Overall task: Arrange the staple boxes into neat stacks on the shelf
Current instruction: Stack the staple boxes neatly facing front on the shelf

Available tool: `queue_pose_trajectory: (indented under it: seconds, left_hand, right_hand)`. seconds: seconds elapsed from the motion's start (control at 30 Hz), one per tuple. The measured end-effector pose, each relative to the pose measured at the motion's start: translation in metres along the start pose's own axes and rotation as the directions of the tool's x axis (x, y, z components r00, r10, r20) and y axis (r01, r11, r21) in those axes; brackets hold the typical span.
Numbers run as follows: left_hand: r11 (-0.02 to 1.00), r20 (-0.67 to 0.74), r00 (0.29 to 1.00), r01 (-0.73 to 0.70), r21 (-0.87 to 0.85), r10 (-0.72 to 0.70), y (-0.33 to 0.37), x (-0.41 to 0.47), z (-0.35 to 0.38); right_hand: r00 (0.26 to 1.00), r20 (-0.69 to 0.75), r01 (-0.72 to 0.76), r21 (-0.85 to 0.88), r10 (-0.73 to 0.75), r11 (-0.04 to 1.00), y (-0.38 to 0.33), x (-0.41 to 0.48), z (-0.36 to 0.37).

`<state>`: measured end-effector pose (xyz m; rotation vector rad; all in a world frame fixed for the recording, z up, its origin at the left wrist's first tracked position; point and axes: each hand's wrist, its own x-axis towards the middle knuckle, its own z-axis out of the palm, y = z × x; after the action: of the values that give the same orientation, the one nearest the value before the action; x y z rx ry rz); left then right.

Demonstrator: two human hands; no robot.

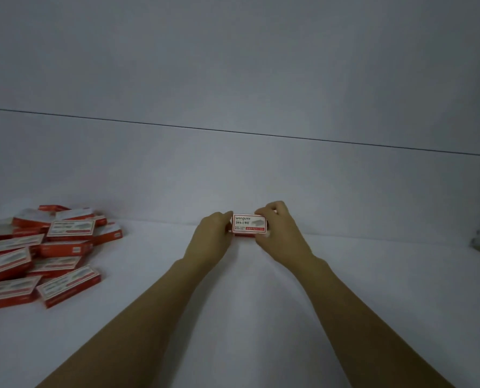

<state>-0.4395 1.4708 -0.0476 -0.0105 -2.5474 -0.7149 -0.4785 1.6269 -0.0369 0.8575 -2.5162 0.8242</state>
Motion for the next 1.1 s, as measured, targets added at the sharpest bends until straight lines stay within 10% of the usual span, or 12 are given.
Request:
queue_pose_trajectory:
  seconds: [0.3,0.53,0.77,1.1]
  left_hand:
    - [0.921,0.068,0.997,0.066,-0.385,-0.043,-0.003,0.007,-0.011]
    - [0.559,0.335,0.897,0.442,-0.702,-0.289,-0.005,0.007,-0.017]
    - [0.53,0.528,0.762,0.643,-0.552,-0.375,0.001,0.011,-0.021]
    - [0.376,0.562,0.791,0.611,-0.697,-0.243,-0.006,0.013,-0.023]
  right_hand:
    - [0.986,0.02,-0.162,0.363,0.166,0.918,0.008,0.011,-0.006]
    - [0.915,0.228,-0.381,0.76,0.333,0.527,0.011,0.013,0.004]
    - [0.799,0.447,-0.551,0.813,0.401,0.191,0.001,0.014,0.002]
    - [0.911,0.27,-0.387,0.824,0.313,0.414,0.002,0.014,-0.006]
